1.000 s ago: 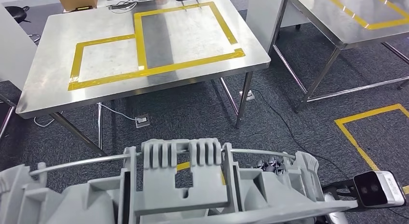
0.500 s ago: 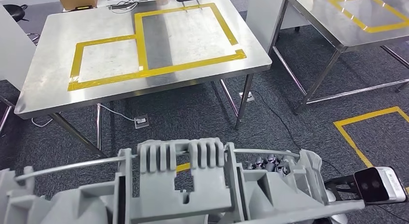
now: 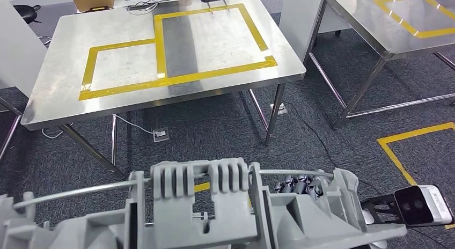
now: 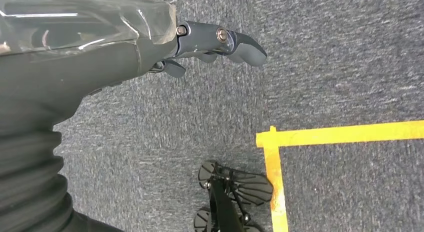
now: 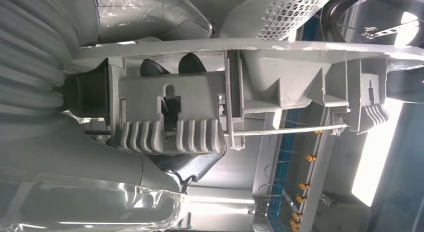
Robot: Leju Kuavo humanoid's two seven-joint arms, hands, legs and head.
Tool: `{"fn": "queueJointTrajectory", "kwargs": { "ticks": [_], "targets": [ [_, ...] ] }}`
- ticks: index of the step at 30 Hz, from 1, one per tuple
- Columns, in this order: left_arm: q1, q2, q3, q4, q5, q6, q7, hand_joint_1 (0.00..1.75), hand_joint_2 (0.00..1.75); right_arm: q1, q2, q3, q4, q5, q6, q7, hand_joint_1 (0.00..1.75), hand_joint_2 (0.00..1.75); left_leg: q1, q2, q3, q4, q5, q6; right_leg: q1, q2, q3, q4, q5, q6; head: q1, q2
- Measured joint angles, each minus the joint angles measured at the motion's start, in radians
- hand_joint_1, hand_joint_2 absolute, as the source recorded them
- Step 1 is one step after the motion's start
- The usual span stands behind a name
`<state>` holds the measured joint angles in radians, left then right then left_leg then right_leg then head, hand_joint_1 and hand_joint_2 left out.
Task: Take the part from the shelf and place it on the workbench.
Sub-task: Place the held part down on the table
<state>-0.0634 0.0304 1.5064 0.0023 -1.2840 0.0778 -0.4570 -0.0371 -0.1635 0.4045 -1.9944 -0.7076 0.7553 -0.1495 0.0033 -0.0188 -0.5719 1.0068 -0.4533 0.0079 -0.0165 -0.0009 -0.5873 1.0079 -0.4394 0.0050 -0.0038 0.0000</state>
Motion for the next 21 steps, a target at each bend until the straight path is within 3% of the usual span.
{"fn": "queueJointTrajectory", "kwargs": {
  "ticks": [2, 5, 6, 7, 8, 10, 11, 12, 14, 16, 18, 21],
  "targets": [
    [0.000, 0.001, 0.000, 0.000, 0.001, 0.000, 0.000, 0.00, 1.75, -0.001, 0.000, 0.000, 0.000, 0.000, 0.000, 0.000, 1.75, 1.75, 0.005, 0.004, -0.025, 0.053, -0.034, -0.011, -0.003, 0.000, 0.003, -0.002, 0.000, -0.011, -0.003, 0.000],
    [0.002, 0.002, 0.000, 0.000, 0.001, 0.000, 0.000, 0.00, 1.75, -0.001, 0.001, 0.001, 0.000, -0.001, 0.000, 0.000, 1.75, 1.75, 0.009, 0.007, -0.114, 0.233, -0.113, -0.022, -0.001, -0.001, 0.004, -0.002, -0.001, -0.019, -0.006, 0.000],
    [0.003, 0.002, 0.000, 0.000, 0.001, 0.000, 0.000, 0.00, 1.75, -0.001, 0.001, 0.001, 0.000, -0.001, 0.000, 0.000, 1.75, 1.75, 0.009, 0.007, -0.134, 0.269, -0.119, -0.023, 0.000, -0.001, 0.004, -0.002, -0.002, -0.019, -0.006, 0.000],
    [0.004, 0.002, 0.000, 0.000, 0.001, 0.000, 0.000, 0.00, 1.75, -0.001, 0.001, 0.001, 0.001, 0.000, 0.000, 0.001, 1.75, 1.75, 0.010, 0.008, -0.138, 0.271, -0.108, -0.022, 0.000, 0.000, 0.005, -0.002, -0.002, -0.020, -0.006, 0.000],
    [0.005, 0.002, 0.000, 0.000, 0.001, 0.000, 0.000, 0.00, 1.75, -0.001, 0.001, 0.001, 0.001, 0.000, 0.000, 0.001, 1.75, 1.75, 0.009, 0.008, -0.121, 0.233, -0.080, -0.019, 0.002, 0.000, 0.006, -0.002, -0.002, -0.020, -0.006, 0.000],
    [0.004, 0.004, 0.000, 0.000, 0.001, 0.000, 0.000, 0.00, 1.75, -0.002, 0.001, 0.001, 0.001, -0.001, 0.000, 0.001, 1.75, 1.75, 0.006, 0.011, -0.056, 0.099, -0.017, -0.006, 0.005, 0.001, 0.009, -0.002, -0.003, -0.019, -0.006, 0.000],
    [0.004, 0.005, 0.000, 0.000, 0.001, 0.000, 0.000, 0.00, 1.75, -0.003, 0.000, 0.001, 0.001, -0.001, 0.000, 0.001, 1.75, 1.75, 0.002, 0.013, -0.029, 0.044, 0.000, 0.000, 0.007, 0.001, 0.009, -0.002, -0.003, -0.018, -0.006, 0.000],
    [0.004, 0.007, 0.000, 0.000, 0.001, -0.001, 0.000, 0.00, 1.75, -0.003, 0.000, 0.001, 0.001, -0.001, 0.000, 0.001, 1.75, 1.75, -0.002, 0.015, -0.014, 0.013, 0.005, 0.006, 0.008, 0.000, 0.008, -0.002, -0.004, -0.016, -0.006, 0.000],
    [0.006, 0.010, 0.000, 0.000, 0.001, -0.004, 0.000, 0.00, 1.75, -0.005, 0.000, 0.001, 0.001, -0.001, 0.000, 0.001, 1.75, 1.75, -0.008, 0.017, -0.010, 0.000, 0.001, 0.013, 0.009, 0.000, 0.008, -0.004, -0.004, -0.007, -0.006, 0.000],
    [0.008, 0.012, 0.000, 0.000, 0.001, -0.008, 0.001, 0.00, 1.75, -0.005, 0.000, 0.002, -0.001, 0.000, -0.002, 0.001, 1.75, 1.75, -0.003, 0.016, 0.002, -0.014, 0.007, 0.021, 0.009, 0.000, 0.002, 0.007, -0.009, 0.001, -0.004, 0.000],
    [0.009, 0.013, 0.000, 0.000, 0.001, -0.012, 0.001, 0.00, 1.75, -0.005, 0.000, 0.002, -0.002, 0.001, -0.003, 0.001, 1.75, 1.75, 0.002, 0.016, 0.016, -0.028, 0.015, 0.029, 0.009, 0.000, -0.035, 0.081, -0.042, 0.002, -0.002, 0.000],
    [0.010, 0.013, 0.000, 0.000, 0.000, -0.014, 0.002, 0.00, 1.75, -0.001, -0.002, 0.002, -0.002, 0.003, -0.003, 0.000, 1.75, 1.75, 0.001, 0.016, 0.018, -0.028, 0.013, 0.033, 0.006, 0.000, -0.133, 0.269, -0.107, 0.005, -0.001, 0.000]
  ]
}}
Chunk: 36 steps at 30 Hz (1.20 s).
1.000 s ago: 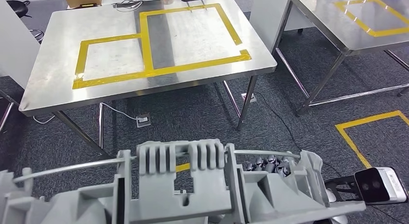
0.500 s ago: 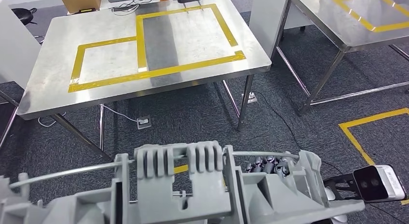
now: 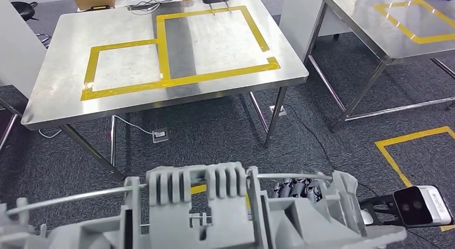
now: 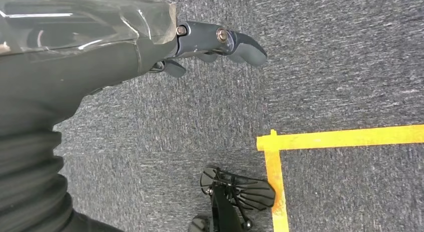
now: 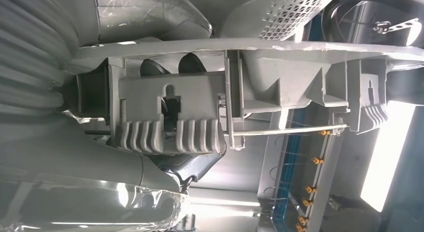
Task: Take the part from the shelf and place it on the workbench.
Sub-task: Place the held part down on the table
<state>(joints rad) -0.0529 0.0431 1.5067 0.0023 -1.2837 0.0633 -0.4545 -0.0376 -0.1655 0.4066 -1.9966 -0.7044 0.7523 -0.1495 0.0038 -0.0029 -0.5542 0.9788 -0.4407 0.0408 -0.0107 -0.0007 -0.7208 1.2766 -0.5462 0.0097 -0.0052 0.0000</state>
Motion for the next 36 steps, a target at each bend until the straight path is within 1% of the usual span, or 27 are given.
{"fn": "queueJointTrajectory", "kwargs": {
  "ticks": [1, 2, 4, 5, 6, 7, 8, 10, 11, 12, 14, 15, 16, 17, 19, 20, 21, 23, 26, 27, 28, 30, 31, 32, 33, 35, 36],
  "targets": [
    [0.001, 0.000, 0.000, 0.000, 0.000, 0.000, 0.001, 0.00, 1.75, 0.002, -0.001, 0.000, 0.000, 0.001, 0.000, 0.000, 1.75, 1.75, 0.000, -0.001, 0.002, 0.000, -0.002, 0.000, -0.002, 0.000, -0.012, 0.018, 0.001, 0.007, 0.000, 0.000],
    [0.002, 0.000, 0.000, 0.000, 0.000, 0.000, 0.001, 0.00, 1.75, 0.002, -0.002, 0.000, 0.000, 0.001, 0.000, 0.000, 1.75, 1.75, 0.001, -0.003, 0.005, 0.001, -0.005, -0.002, -0.005, 0.000, -0.005, -0.004, 0.017, 0.017, 0.000, 0.000],
    [0.002, -0.001, 0.000, 0.000, 0.000, -0.001, 0.002, 0.00, 1.75, 0.002, -0.003, 0.000, 0.000, 0.002, 0.000, 0.000, 1.75, 1.75, 0.002, -0.007, 0.012, 0.006, -0.014, -0.011, -0.013, -0.001, 0.061, -0.145, 0.075, 0.035, 0.001, 0.000],
    [0.002, 0.000, 0.000, 0.000, 0.000, -0.001, 0.003, 0.00, 1.75, 0.002, -0.003, 0.000, 0.000, 0.002, 0.000, 0.000, 1.75, 1.75, 0.001, -0.008, 0.013, 0.011, -0.022, -0.017, -0.015, -0.001, 0.093, -0.208, 0.097, 0.035, 0.001, 0.000],
    [0.003, 0.001, 0.000, 0.000, 0.000, -0.001, 0.003, 0.00, 1.75, 0.002, -0.003, 0.000, 0.000, 0.002, 0.000, 0.000, 1.75, 1.75, 0.000, -0.009, 0.014, 0.016, -0.028, -0.023, -0.015, 0.000, 0.116, -0.252, 0.110, 0.030, 0.001, 0.000],
    [0.003, 0.001, 0.000, 0.000, 0.000, -0.001, 0.003, 0.00, 1.75, 0.003, -0.004, 0.001, 0.000, 0.002, 0.000, 0.000, 1.75, 1.75, -0.001, -0.010, 0.013, 0.019, -0.034, -0.028, -0.013, 0.001, 0.123, -0.266, 0.112, 0.020, 0.000, 0.000],
    [0.003, 0.002, 0.000, 0.000, 0.000, -0.001, 0.003, 0.00, 1.75, 0.003, -0.004, 0.001, 0.000, 0.002, 0.000, 0.000, 1.75, 1.75, -0.001, -0.010, 0.013, 0.021, -0.037, -0.032, -0.010, 0.002, 0.125, -0.266, 0.110, 0.010, -0.001, 0.000],
    [0.004, 0.002, 0.000, 0.000, 0.000, -0.001, 0.003, 0.00, 1.75, 0.003, -0.004, 0.001, -0.001, 0.002, 0.000, 0.000, 1.75, 1.75, 0.005, -0.008, 0.012, 0.029, -0.046, -0.041, -0.010, 0.002, 0.130, -0.267, 0.107, -0.004, -0.001, 0.000],
    [0.003, 0.002, 0.000, 0.000, 0.000, -0.001, 0.004, 0.00, 1.75, 0.003, -0.004, 0.002, -0.001, 0.001, 0.000, 0.000, 1.75, 1.75, 0.008, -0.007, 0.000, 0.054, -0.060, -0.046, -0.012, 0.002, 0.134, -0.268, 0.104, -0.010, -0.003, 0.000],
    [0.004, 0.003, 0.000, 0.000, 0.000, -0.001, 0.004, 0.00, 1.75, 0.003, -0.004, 0.002, -0.002, 0.001, 0.001, 0.000, 1.75, 1.75, 0.009, -0.005, -0.023, 0.101, -0.082, -0.051, -0.014, 0.002, 0.139, -0.268, 0.101, -0.016, -0.004, 0.000],
    [0.005, 0.003, 0.000, 0.000, 0.000, -0.002, 0.004, 0.00, 1.75, 0.002, -0.004, 0.002, -0.002, 0.001, 0.001, 0.000, 1.75, 1.75, 0.010, -0.003, -0.101, 0.242, -0.137, -0.058, -0.012, 0.002, 0.146, -0.268, 0.093, -0.025, -0.006, 0.000],
    [0.006, 0.003, 0.000, 0.000, 0.000, -0.002, 0.004, 0.00, 1.75, 0.002, -0.005, 0.003, -0.002, 0.001, 0.001, 0.000, 1.75, 1.75, 0.010, -0.003, -0.139, 0.300, -0.151, -0.059, -0.011, 0.002, 0.149, -0.268, 0.089, -0.027, -0.005, 0.000],
    [0.006, 0.003, 0.000, 0.000, 0.000, -0.003, 0.004, 0.00, 1.75, 0.002, -0.005, 0.003, -0.002, 0.001, 0.001, -0.001, 1.75, 1.75, 0.010, -0.003, -0.163, 0.327, -0.147, -0.058, -0.009, 0.003, 0.154, -0.268, 0.085, -0.027, -0.006, 0.000],
    [0.007, 0.003, 0.000, 0.000, 0.000, -0.003, 0.004, 0.00, 1.75, 0.002, -0.006, 0.003, -0.002, 0.000, 0.001, -0.001, 1.75, 1.75, 0.010, -0.003, -0.165, 0.312, -0.120, -0.055, -0.008, 0.003, 0.161, -0.268, 0.079, -0.026, -0.006, 0.000],
    [0.007, 0.004, 0.000, 0.000, 0.000, -0.004, 0.004, 0.00, 1.75, 0.001, -0.007, 0.003, -0.003, 0.000, 0.000, -0.003, 1.75, 1.75, 0.007, -0.002, -0.119, 0.186, -0.034, -0.042, -0.006, 0.005, 0.178, -0.269, 0.067, -0.024, -0.005, 0.000],
    [0.007, 0.006, 0.000, 0.000, 0.000, -0.004, 0.004, 0.00, 1.75, 0.001, -0.007, 0.003, -0.003, -0.001, -0.001, -0.004, 1.75, 1.75, 0.003, -0.001, -0.089, 0.118, -0.005, -0.034, -0.004, 0.005, 0.186, -0.270, 0.061, -0.021, -0.005, 0.000],
    [0.006, 0.007, 0.000, 0.000, -0.001, -0.004, 0.004, 0.00, 1.75, 0.000, -0.007, 0.003, -0.004, -0.001, -0.002, -0.005, 1.75, 1.75, -0.001, 0.001, -0.067, 0.070, 0.009, -0.026, -0.002, 0.005, 0.191, -0.272, 0.055, -0.017, -0.005, 0.000],
    [0.006, 0.009, 0.000, 0.000, -0.001, -0.004, 0.004, 0.00, 1.75, 0.000, -0.009, 0.004, -0.005, -0.001, -0.003, -0.005, 1.75, 1.75, -0.009, 0.004, -0.051, 0.034, -0.002, -0.016, 0.000, 0.005, 0.198, -0.272, 0.054, -0.002, -0.005, 0.000],
    [0.008, 0.010, 0.000, 0.000, -0.002, -0.006, 0.004, 0.00, 1.75, -0.001, -0.013, 0.005, -0.007, -0.001, -0.004, -0.010, 1.75, 1.75, -0.006, 0.000, -0.017, 0.012, -0.006, -0.001, -0.002, 0.003, 0.196, -0.241, 0.052, 0.015, -0.003, 0.000],
    [0.008, 0.010, 0.000, 0.000, -0.002, -0.007, 0.004, 0.00, 1.75, -0.002, -0.015, 0.005, -0.007, 0.000, -0.005, -0.013, 1.75, 1.75, -0.004, -0.001, -0.004, 0.008, -0.007, 0.003, -0.003, 0.002, 0.176, -0.204, 0.039, 0.015, 0.000, 0.000],
    [0.008, 0.009, 0.000, 0.000, -0.002, -0.008, 0.004, 0.00, 1.75, -0.002, -0.017, 0.005, -0.007, 0.000, -0.005, -0.016, 1.75, 1.75, -0.003, -0.002, 0.004, 0.005, -0.010, 0.005, -0.004, 0.002, 0.142, -0.147, 0.019, 0.013, 0.002, 0.000],
    [0.008, 0.008, 0.000, 0.000, -0.002, -0.009, 0.004, 0.00, 1.75, 0.000, -0.022, 0.006, -0.007, 0.001, -0.006, -0.020, 1.75, 1.75, -0.004, -0.004, 0.015, 0.005, -0.022, 0.007, -0.004, 0.002, 0.054, -0.021, -0.020, 0.013, 0.003, 0.000],
    [0.009, 0.007, 0.000, 0.000, -0.002, -0.009, 0.004, 0.00, 1.75, 0.002, -0.023, 0.006, -0.007, 0.001, -0.006, -0.020, 1.75, 1.75, -0.004, -0.005, 0.022, 0.005, -0.030, 0.007, -0.004, 0.002, 0.022, 0.013, -0.030, 0.015, 0.003, 0.000],
    [0.010, 0.006, 0.000, 0.000, -0.003, -0.009, 0.004, 0.00, 1.75, 0.004, -0.025, 0.006, -0.007, 0.002, -0.007, -0.020, 1.75, 1.75, -0.004, -0.006, 0.033, 0.005, -0.039, 0.006, -0.005, 0.002, 0.007, 0.010, -0.025, 0.020, 0.004, 0.000],
    [0.010, 0.006, 0.000, 0.000, -0.003, -0.009, 0.004, 0.00, 1.75, 0.005, -0.027, 0.006, -0.007, 0.002, -0.007, -0.020, 1.75, 1.75, -0.003, -0.008, 0.047, 0.005, -0.049, 0.003, -0.005, 0.002, 0.012, -0.032, -0.001, 0.028, 0.004, 0.000],
    [0.011, 0.004, 0.000, 0.000, -0.003, -0.009, 0.004, 0.00, 1.75, 0.006, -0.030, 0.006, -0.007, 0.002, -0.008, -0.020, 1.75, 1.75, -0.004, -0.010, 0.071, 0.007, -0.073, -0.005, -0.006, -0.001, 0.047, -0.172, 0.085, 0.041, 0.005, 0.000],
    [0.011, 0.004, 0.000, 0.000, -0.003, -0.009, 0.004, 0.00, 1.75, 0.006, -0.031, 0.006, -0.007, 0.002, -0.008, -0.020, 1.75, 1.75, -0.006, -0.011, 0.078, 0.007, -0.084, -0.010, -0.006, -0.002, 0.062, -0.226, 0.119, 0.035, 0.006, 0.000]
  ]
}}
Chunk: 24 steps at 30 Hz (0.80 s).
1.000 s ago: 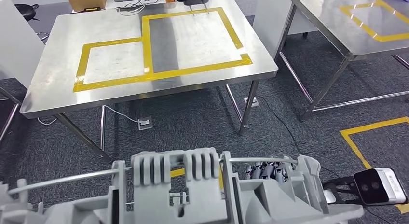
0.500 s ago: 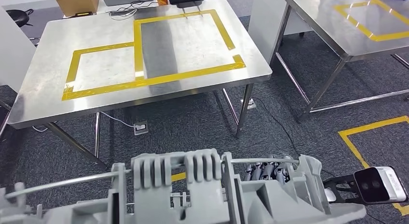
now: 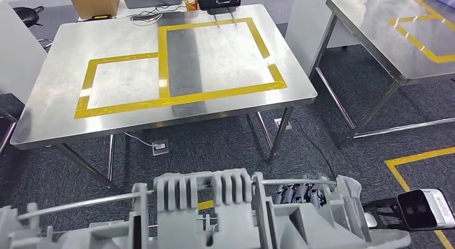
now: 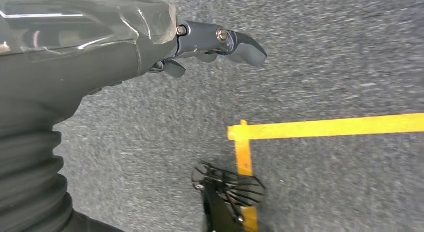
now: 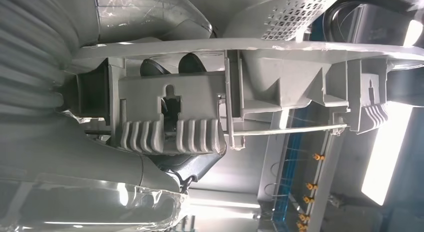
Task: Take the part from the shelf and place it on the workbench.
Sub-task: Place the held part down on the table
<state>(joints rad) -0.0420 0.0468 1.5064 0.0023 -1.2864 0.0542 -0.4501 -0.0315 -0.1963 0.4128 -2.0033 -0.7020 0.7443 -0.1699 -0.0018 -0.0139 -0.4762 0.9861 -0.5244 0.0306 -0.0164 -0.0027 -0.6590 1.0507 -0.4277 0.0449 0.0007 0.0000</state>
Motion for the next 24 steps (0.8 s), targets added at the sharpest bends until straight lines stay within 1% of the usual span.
{"fn": "queueJointTrajectory", "kwargs": {
  "ticks": [1, 2, 3, 4, 5, 6, 7, 8, 9, 10, 11, 12, 13, 14, 15, 16, 17, 18, 19, 20, 21, 22, 23, 24],
  "targets": [
    [0.000, 0.000, 0.000, 0.000, 0.000, 0.000, 0.000, 0.00, 1.75, 0.001, -0.001, 0.000, 0.000, 0.000, 0.000, 0.000, 1.75, 1.75, -0.002, 0.000, 0.004, -0.002, -0.010, -0.006, 0.002, 0.000, 0.009, -0.031, 0.022, -0.011, 0.000, 0.000],
    [0.000, 0.000, 0.000, 0.000, 0.000, 0.000, 0.000, 0.00, 1.75, 0.001, -0.001, 0.001, -0.001, 0.000, -0.001, -0.001, 1.75, 1.75, -0.004, 0.000, 0.011, 0.000, -0.015, -0.012, 0.003, 0.000, 0.013, -0.042, 0.028, -0.025, 0.000, 0.000],
    [-0.001, 0.000, 0.000, 0.000, 0.000, 0.000, 0.000, 0.00, 1.75, 0.001, -0.002, 0.001, -0.001, 0.000, -0.002, -0.001, 1.75, 1.75, -0.004, 0.001, 0.012, 0.002, -0.017, -0.017, 0.002, 0.003, 0.021, -0.043, 0.023, -0.039, -0.001, 0.000],
    [-0.002, 0.000, 0.000, 0.000, 0.000, 0.000, 0.000, 0.00, 1.75, 0.001, -0.002, 0.001, -0.002, 0.000, -0.002, -0.001, 1.75, 1.75, -0.003, 0.002, 0.011, 0.016, -0.015, -0.021, 0.001, 0.006, 0.030, -0.045, 0.021, -0.047, -0.002, 0.000],
    [-0.004, 0.000, 0.000, 0.000, 0.000, 0.000, 0.000, 0.00, 1.75, 0.000, -0.002, 0.001, -0.002, 0.001, -0.002, -0.001, 1.75, 1.75, -0.002, 0.004, -0.003, 0.049, -0.010, -0.025, -0.002, 0.007, 0.039, -0.047, 0.015, -0.054, -0.002, 0.000],
    [-0.005, 0.001, 0.000, 0.000, 0.000, 0.000, 0.000, 0.00, 1.75, 0.000, -0.001, 0.001, -0.002, 0.001, -0.002, -0.001, 1.75, 1.75, 0.000, 0.006, -0.033, 0.098, -0.010, -0.029, -0.004, 0.008, 0.050, -0.048, 0.008, -0.059, -0.002, 0.000],
    [-0.006, 0.001, 0.000, 0.000, 0.000, 0.000, 0.000, 0.00, 1.75, 0.000, -0.001, 0.001, -0.002, 0.001, -0.002, -0.001, 1.75, 1.75, 0.002, 0.008, -0.076, 0.161, -0.018, -0.035, -0.005, 0.008, 0.059, -0.050, -0.001, -0.063, -0.002, 0.000],
    [-0.006, 0.002, 0.000, 0.000, 0.000, 0.000, 0.000, 0.00, 1.75, -0.001, 0.000, 0.002, -0.002, 0.001, -0.003, -0.001, 1.75, 1.75, 0.005, 0.009, -0.123, 0.227, -0.039, -0.041, -0.005, 0.008, 0.068, -0.050, -0.010, -0.066, -0.003, 0.000],
    [-0.005, 0.002, 0.000, 0.000, 0.000, 0.000, 0.000, 0.00, 1.75, 0.000, 0.000, 0.002, -0.002, 0.001, -0.003, -0.001, 1.75, 1.75, 0.007, 0.010, -0.169, 0.279, -0.069, -0.046, -0.005, 0.010, 0.078, -0.050, -0.020, -0.066, -0.003, 0.000],
    [-0.005, 0.002, 0.000, 0.000, 0.000, 0.000, 0.000, 0.00, 1.75, 0.000, 0.000, 0.002, -0.002, 0.001, -0.003, -0.001, 1.75, 1.75, 0.008, 0.010, -0.203, 0.307, -0.095, -0.048, -0.004, 0.011, 0.091, -0.050, -0.031, -0.066, -0.003, 0.000],
    [-0.004, 0.002, 0.000, 0.000, 0.000, 0.000, 0.000, 0.00, 1.75, 0.000, 0.000, 0.003, -0.002, 0.002, -0.003, -0.001, 1.75, 1.75, 0.009, 0.011, -0.224, 0.306, -0.107, -0.048, -0.003, 0.013, 0.106, -0.050, -0.043, -0.066, -0.003, 0.000],
    [-0.004, 0.002, 0.000, 0.000, 0.000, 0.000, -0.001, 0.00, 1.75, 0.000, 0.000, 0.004, -0.002, 0.001, -0.003, -0.001, 1.75, 1.75, 0.008, 0.011, -0.231, 0.277, -0.095, -0.045, -0.002, 0.014, 0.123, -0.050, -0.054, -0.066, -0.003, 0.000],
    [-0.004, 0.002, 0.000, 0.000, 0.000, 0.001, -0.001, 0.00, 1.75, 0.000, 0.001, 0.005, -0.002, 0.001, -0.003, -0.001, 1.75, 1.75, 0.007, 0.011, -0.225, 0.222, -0.055, -0.038, 0.000, 0.015, 0.140, -0.051, -0.067, -0.065, -0.003, 0.000],
    [-0.004, 0.003, 0.000, 0.000, 0.000, 0.001, -0.001, 0.00, 1.75, 0.000, 0.002, 0.005, -0.002, 0.001, -0.003, -0.001, 1.75, 1.75, 0.002, 0.012, -0.214, 0.156, 0.009, -0.027, 0.001, 0.015, 0.154, -0.052, -0.079, -0.064, -0.003, 0.000],
    [-0.003, 0.004, 0.000, 0.000, 0.000, 0.002, -0.001, 0.00, 1.75, -0.001, 0.002, 0.006, -0.002, 0.001, -0.004, -0.001, 1.75, 1.75, -0.004, 0.009, -0.205, 0.099, 0.066, -0.015, 0.004, 0.017, 0.166, -0.053, -0.091, -0.062, -0.002, 0.000],
    [-0.001, 0.006, 0.000, 0.000, 0.000, 0.003, -0.001, 0.00, 1.75, -0.001, 0.004, 0.007, -0.002, 0.001, -0.004, 0.000, 1.75, 1.75, -0.010, 0.006, -0.198, 0.057, 0.111, -0.004, 0.007, 0.019, 0.174, -0.056, -0.102, -0.058, -0.001, 0.000],
    [0.000, 0.009, 0.000, 0.000, 0.000, 0.003, -0.001, 0.00, 1.75, -0.002, 0.006, 0.008, -0.002, 0.001, -0.005, 0.001, 1.75, 1.75, -0.015, 0.003, -0.195, 0.032, 0.136, 0.005, 0.009, 0.021, 0.181, -0.055, -0.107, -0.053, -0.002, 0.000],
    [0.001, 0.009, 0.000, 0.000, 0.000, 0.005, -0.002, 0.00, 1.75, -0.002, 0.008, 0.009, -0.003, 0.001, -0.006, 0.002, 1.75, 1.75, -0.017, 0.000, -0.190, 0.023, 0.136, 0.010, 0.013, 0.024, 0.190, -0.054, -0.107, -0.046, -0.002, 0.000],
    [0.001, 0.010, 0.000, 0.000, 0.000, 0.005, -0.003, 0.00, 1.75, -0.003, 0.010, 0.010, -0.005, 0.001, -0.006, 0.002, 1.75, 1.75, -0.014, -0.001, -0.176, 0.015, 0.136, 0.014, 0.013, 0.023, 0.193, -0.048, -0.107, -0.040, -0.002, 0.000],
    [0.001, 0.009, 0.000, -0.001, 0.000, 0.006, -0.003, 0.00, 1.75, -0.005, 0.010, 0.010, -0.006, 0.001, -0.006, 0.003, 1.75, 1.75, -0.012, -0.001, -0.161, 0.008, 0.136, 0.017, 0.013, 0.022, 0.191, -0.027, -0.103, -0.034, -0.002, 0.000],
    [-0.001, 0.008, 0.000, -0.001, 0.000, 0.006, -0.004, 0.00, 1.75, -0.007, 0.011, 0.011, -0.007, 0.001, -0.007, 0.003, 1.75, 1.75, -0.009, -0.001, -0.147, 0.005, 0.133, 0.021, 0.013, 0.019, 0.173, 0.009, -0.101, -0.030, 0.000, 0.000],
    [-0.001, 0.008, 0.000, -0.001, 0.000, 0.006, -0.004, 0.00, 1.75, -0.009, 0.011, 0.011, -0.008, 0.001, -0.007, 0.002, 1.75, 1.75, -0.007, -0.002, -0.133, 0.003, 0.130, 0.024, 0.012, 0.017, 0.139, 0.066, -0.107, -0.029, 0.001, 0.000],
    [-0.002, 0.007, 0.000, -0.001, 0.000, 0.006, -0.005, 0.00, 1.75, -0.010, 0.011, 0.011, -0.008, 0.001, -0.008, 0.002, 1.75, 1.75, -0.007, -0.002, -0.126, 0.003, 0.122, 0.027, 0.011, 0.015, 0.095, 0.132, -0.121, -0.029, 0.003, 0.000],
    [-0.002, 0.006, 0.000, -0.001, 0.000, 0.006, -0.005, 0.00, 1.75, -0.011, 0.011, 0.011, -0.008, 0.001, -0.008, 0.002, 1.75, 1.75, -0.008, -0.003, -0.118, 0.003, 0.112, 0.029, 0.011, 0.014, 0.045, 0.193, -0.148, -0.032, 0.003, 0.000]
  ]
}}
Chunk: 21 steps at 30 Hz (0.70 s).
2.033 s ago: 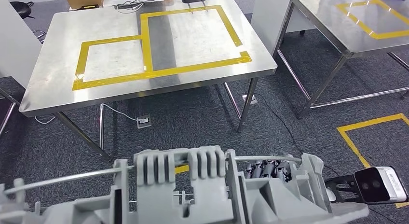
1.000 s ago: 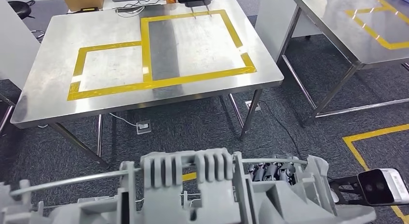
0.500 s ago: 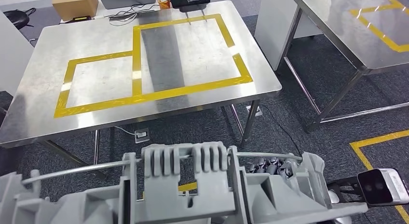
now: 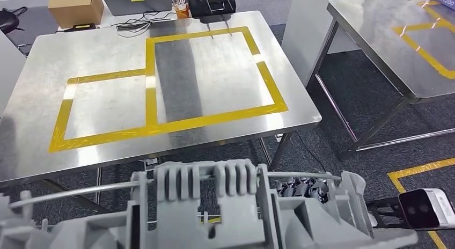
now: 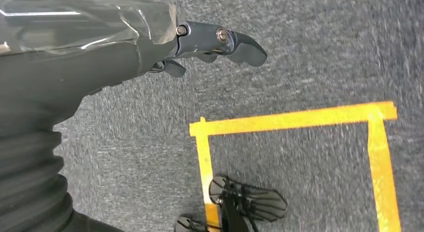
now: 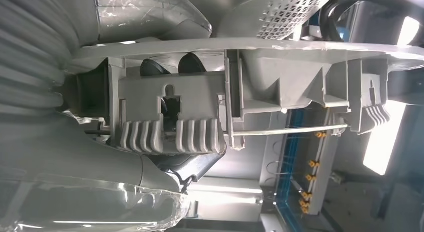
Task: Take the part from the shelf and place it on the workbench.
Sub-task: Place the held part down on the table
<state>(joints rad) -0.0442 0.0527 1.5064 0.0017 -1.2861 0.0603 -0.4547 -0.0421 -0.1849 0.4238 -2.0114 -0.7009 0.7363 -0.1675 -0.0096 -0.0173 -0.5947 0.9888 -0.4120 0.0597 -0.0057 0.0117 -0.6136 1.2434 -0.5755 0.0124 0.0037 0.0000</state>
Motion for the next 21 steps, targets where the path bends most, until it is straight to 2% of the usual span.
{"fn": "queueJointTrajectory", "kwargs": {
  "ticks": [1, 2, 3, 4, 5, 6, 7, 8, 10, 11, 13, 14, 16, 17, 18, 19, 21],
  "targets": [
    [0.000, -0.001, 0.000, 0.000, 0.000, 0.000, 0.000, 0.00, 1.75, 0.001, 0.000, 0.000, 0.000, 0.000, 0.000, 0.000, 1.75, 1.75, 0.000, -0.001, 0.009, 0.000, -0.010, 0.001, 0.000, 0.000, -0.041, 0.039, -0.031, -0.003, 0.000, 0.000],
    [0.001, -0.003, 0.000, 0.000, 0.000, 0.000, 0.000, 0.00, 1.75, 0.001, 0.000, 0.000, 0.000, 0.000, 0.000, 0.000, 1.75, 1.75, 0.000, -0.003, 0.020, 0.000, -0.021, 0.001, 0.000, 0.000, -0.065, 0.045, -0.054, -0.005, 0.000, 0.000],
    [0.001, -0.003, 0.000, 0.000, 0.000, 0.000, 0.000, 0.00, 1.75, 0.001, 0.000, 0.000, 0.000, 0.001, 0.000, 0.000, 1.75, 1.75, 0.000, -0.005, 0.034, 0.000, -0.032, 0.000, -0.001, -0.001, -0.075, 0.021, -0.058, 0.000, 0.000, 0.000],
    [0.001, -0.004, 0.000, 0.000, 0.000, 0.000, 0.000, 0.00, 1.75, 0.001, -0.001, 0.001, 0.000, 0.001, 0.000, 0.000, 1.75, 1.75, -0.001, -0.007, 0.049, 0.000, -0.043, -0.002, 0.000, -0.001, -0.069, -0.031, -0.035, 0.009, 0.000, 0.000],
    [0.001, -0.005, 0.000, 0.000, 0.000, 0.000, 0.000, 0.00, 1.75, 0.001, -0.001, 0.001, 0.000, 0.000, 0.000, 0.000, 1.75, 1.75, -0.001, -0.008, 0.061, -0.001, -0.055, -0.004, 0.000, -0.002, -0.056, -0.099, 0.012, 0.021, 0.001, 0.000],
    [0.001, -0.005, 0.000, 0.000, 0.000, 0.000, 0.000, 0.00, 1.75, 0.001, 0.000, 0.001, 0.000, 0.000, 0.000, 0.000, 1.75, 1.75, -0.003, -0.009, 0.074, 0.001, -0.068, -0.007, 0.001, -0.004, -0.043, -0.160, 0.062, 0.026, 0.000, 0.000],
    [0.001, -0.006, 0.000, 0.000, 0.000, 0.000, 0.000, 0.00, 1.75, 0.001, 0.000, 0.001, 0.000, 0.000, 0.000, 0.000, 1.75, 1.75, -0.005, -0.009, 0.081, 0.001, -0.080, -0.012, 0.002, -0.006, -0.032, -0.206, 0.104, 0.023, 0.000, 0.000],
    [0.000, -0.007, 0.000, 0.000, 0.000, 0.001, 0.000, 0.00, 1.75, 0.001, 0.000, 0.001, 0.000, 0.000, 0.000, 0.000, 1.75, 1.75, -0.007, -0.009, 0.088, 0.005, -0.089, -0.017, 0.004, -0.007, -0.024, -0.232, 0.132, 0.013, 0.000, 0.000],
    [0.000, -0.007, 0.000, 0.000, 0.000, 0.001, 0.000, 0.00, 1.75, 0.001, 0.000, 0.001, -0.002, 0.000, 0.001, 0.000, 1.75, 1.75, -0.009, -0.008, 0.100, 0.018, -0.097, -0.028, 0.003, -0.007, -0.008, -0.244, 0.149, -0.016, 0.001, 0.000],
    [0.000, -0.007, 0.000, 0.000, 0.000, 0.001, 0.000, 0.00, 1.75, 0.002, 0.000, 0.001, -0.003, 0.000, 0.001, 0.000, 1.75, 1.75, -0.008, -0.006, 0.101, 0.034, -0.098, -0.033, 0.001, -0.007, 0.004, -0.248, 0.152, -0.025, 0.001, 0.000],
    [-0.002, -0.007, 0.000, 0.000, 0.000, 0.001, -0.001, 0.00, 1.75, 0.002, 0.001, 0.001, -0.003, -0.001, 0.002, 0.000, 1.75, 1.75, -0.003, 0.001, 0.062, 0.109, -0.111, -0.044, -0.004, -0.007, 0.030, -0.249, 0.146, -0.037, -0.002, 0.000],
    [-0.002, -0.007, 0.000, 0.001, 0.000, 0.001, -0.001, 0.00, 1.75, 0.002, 0.002, 0.001, -0.003, -0.001, 0.002, 0.000, 1.75, 1.75, 0.002, 0.004, 0.023, 0.168, -0.128, -0.052, -0.003, -0.007, 0.038, -0.249, 0.139, -0.040, -0.003, 0.000],
    [-0.001, -0.006, 0.000, 0.001, 0.000, 0.001, -0.001, 0.00, 1.75, 0.004, 0.003, 0.001, -0.003, -0.001, 0.002, 0.000, 1.75, 1.75, 0.013, 0.006, -0.063, 0.272, -0.184, -0.067, -0.004, -0.006, 0.053, -0.249, 0.125, -0.040, -0.005, 0.000],
    [-0.001, -0.006, 0.000, 0.001, 0.000, 0.000, -0.001, 0.00, 1.75, 0.005, 0.003, 0.001, -0.003, -0.002, 0.002, 0.000, 1.75, 1.75, 0.018, 0.008, -0.093, 0.292, -0.208, -0.072, -0.005, -0.005, 0.062, -0.248, 0.117, -0.038, -0.005, 0.000],
    [0.000, -0.005, 0.000, 0.001, 0.000, -0.001, -0.001, 0.00, 1.75, 0.006, 0.003, 0.001, -0.003, -0.002, 0.002, 0.000, 1.75, 1.75, 0.022, 0.010, -0.106, 0.279, -0.210, -0.075, -0.006, -0.003, 0.073, -0.248, 0.109, -0.036, -0.006, 0.000],
    [0.000, -0.004, 0.000, 0.001, 0.000, -0.003, -0.001, 0.00, 1.75, 0.006, 0.004, 0.001, -0.003, -0.002, 0.002, 0.000, 1.75, 1.75, 0.025, 0.013, -0.105, 0.236, -0.185, -0.076, -0.007, -0.002, 0.086, -0.248, 0.099, -0.033, -0.006, 0.000],
    [0.001, -0.002, 0.000, 0.001, -0.001, -0.005, -0.002, 0.00, 1.75, 0.006, 0.005, 0.000, -0.003, 0.002, 0.002, 0.000, 1.75, 1.75, 0.026, 0.016, -0.079, 0.110, -0.072, -0.071, -0.006, -0.002, 0.109, -0.248, 0.079, -0.026, -0.006, 0.000]
  ]
}}
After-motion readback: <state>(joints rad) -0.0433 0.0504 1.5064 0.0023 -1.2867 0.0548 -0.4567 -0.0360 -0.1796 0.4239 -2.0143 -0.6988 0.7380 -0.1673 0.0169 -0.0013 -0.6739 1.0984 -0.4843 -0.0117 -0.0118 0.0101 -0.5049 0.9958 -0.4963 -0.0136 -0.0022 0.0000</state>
